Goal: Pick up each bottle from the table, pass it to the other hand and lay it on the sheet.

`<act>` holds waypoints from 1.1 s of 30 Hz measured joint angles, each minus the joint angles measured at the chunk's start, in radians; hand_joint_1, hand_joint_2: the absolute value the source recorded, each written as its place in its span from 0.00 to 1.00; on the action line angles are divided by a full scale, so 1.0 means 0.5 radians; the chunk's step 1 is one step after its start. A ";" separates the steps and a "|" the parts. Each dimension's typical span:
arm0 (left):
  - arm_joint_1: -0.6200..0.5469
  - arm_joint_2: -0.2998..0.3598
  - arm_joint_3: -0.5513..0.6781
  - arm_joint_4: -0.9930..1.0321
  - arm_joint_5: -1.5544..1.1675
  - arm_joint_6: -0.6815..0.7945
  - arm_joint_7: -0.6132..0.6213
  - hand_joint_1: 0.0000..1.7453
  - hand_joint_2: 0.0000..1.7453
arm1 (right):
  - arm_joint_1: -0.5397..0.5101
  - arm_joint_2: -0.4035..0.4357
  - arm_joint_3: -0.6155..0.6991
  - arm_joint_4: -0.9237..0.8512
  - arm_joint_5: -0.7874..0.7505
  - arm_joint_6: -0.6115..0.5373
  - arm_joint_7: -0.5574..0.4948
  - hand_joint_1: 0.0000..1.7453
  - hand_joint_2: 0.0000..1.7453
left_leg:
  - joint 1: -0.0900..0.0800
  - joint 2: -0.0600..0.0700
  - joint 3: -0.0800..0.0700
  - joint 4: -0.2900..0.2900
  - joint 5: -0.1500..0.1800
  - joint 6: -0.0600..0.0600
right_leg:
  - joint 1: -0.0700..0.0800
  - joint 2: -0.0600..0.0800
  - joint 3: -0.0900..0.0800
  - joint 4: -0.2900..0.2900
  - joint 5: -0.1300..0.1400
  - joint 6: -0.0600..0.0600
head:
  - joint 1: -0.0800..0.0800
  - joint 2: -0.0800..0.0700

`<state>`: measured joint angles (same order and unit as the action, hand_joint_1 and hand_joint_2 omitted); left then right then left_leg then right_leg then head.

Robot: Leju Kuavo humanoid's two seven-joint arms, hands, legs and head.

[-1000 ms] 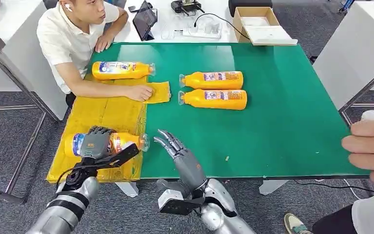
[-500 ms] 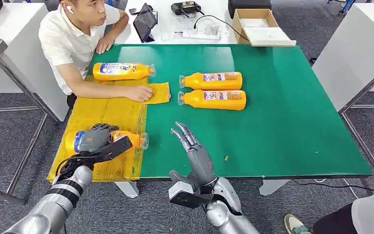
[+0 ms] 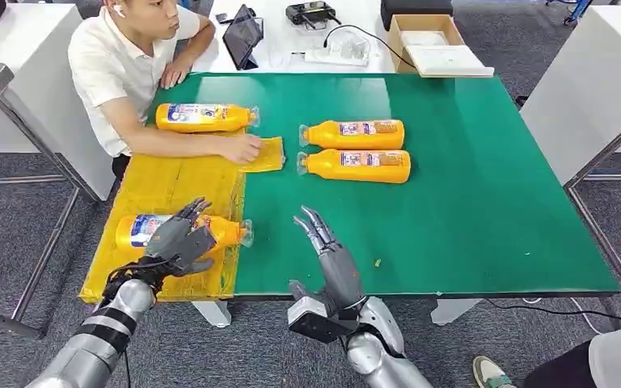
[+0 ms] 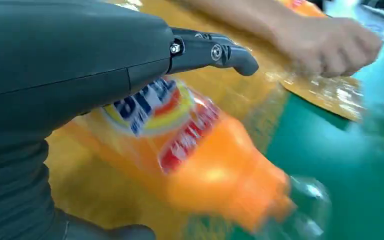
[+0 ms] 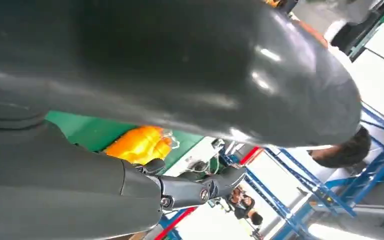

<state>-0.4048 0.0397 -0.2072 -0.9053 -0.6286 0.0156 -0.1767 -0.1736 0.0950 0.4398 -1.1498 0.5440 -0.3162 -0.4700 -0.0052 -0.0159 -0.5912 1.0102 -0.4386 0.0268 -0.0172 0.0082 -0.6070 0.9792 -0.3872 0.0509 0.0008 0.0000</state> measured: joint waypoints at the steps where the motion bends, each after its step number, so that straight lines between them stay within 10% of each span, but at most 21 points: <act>1: 0.039 0.013 -0.010 -0.061 0.058 -0.032 -0.033 0.00 1.00 | 0.001 0.000 -0.003 0.008 -0.003 -0.005 -0.007 0.00 0.00 | 0.000 0.000 -0.001 0.000 0.000 0.000 | 0.000 0.000 -0.002 0.000 0.000 0.000 | 0.000 0.000; 10: 0.493 -0.086 0.012 -0.870 1.274 -0.061 -0.220 0.00 1.00 | 0.078 -0.002 -0.046 0.037 -0.034 -0.092 -0.068 0.00 0.00 | 0.000 0.001 -0.014 0.000 -0.001 0.000 | 0.000 0.000 -0.014 -0.001 0.000 0.000 | 0.000 0.000; 22: 0.649 -0.121 0.007 -1.297 1.379 -0.033 -0.196 0.00 1.00 | 0.111 -0.009 -0.069 0.037 -0.044 -0.095 -0.076 0.00 0.00 | 0.001 0.001 -0.014 0.000 -0.001 0.000 | 0.001 0.000 -0.016 -0.001 0.000 0.000 | 0.000 -0.001; 23: 0.652 -0.121 0.007 -1.304 1.398 -0.035 -0.211 0.00 1.00 | 0.112 -0.010 -0.069 0.037 -0.043 -0.098 -0.076 0.00 1.00 | 0.001 0.001 -0.014 0.000 -0.001 0.000 | 0.001 0.000 -0.016 -0.001 0.000 0.000 | 0.000 0.000; 33: 0.861 -0.210 -0.001 -1.656 2.057 -0.053 -0.245 0.00 1.00 | 0.152 -0.064 -0.166 0.031 0.231 -0.431 0.043 0.00 1.00 | -0.001 0.001 -0.017 0.000 -0.003 0.002 | 0.000 0.000 -0.017 -0.003 -0.001 0.001 | 0.000 0.000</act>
<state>0.0259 -0.0652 -0.2075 -1.7335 0.3998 -0.0110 -0.2991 -0.0974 0.0629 0.3566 -1.1341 0.6594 -0.5319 -0.4485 -0.0056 -0.0156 -0.5997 1.0103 -0.4400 0.0276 -0.0174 0.0084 -0.6155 0.9776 -0.3877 0.0513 0.0008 0.0000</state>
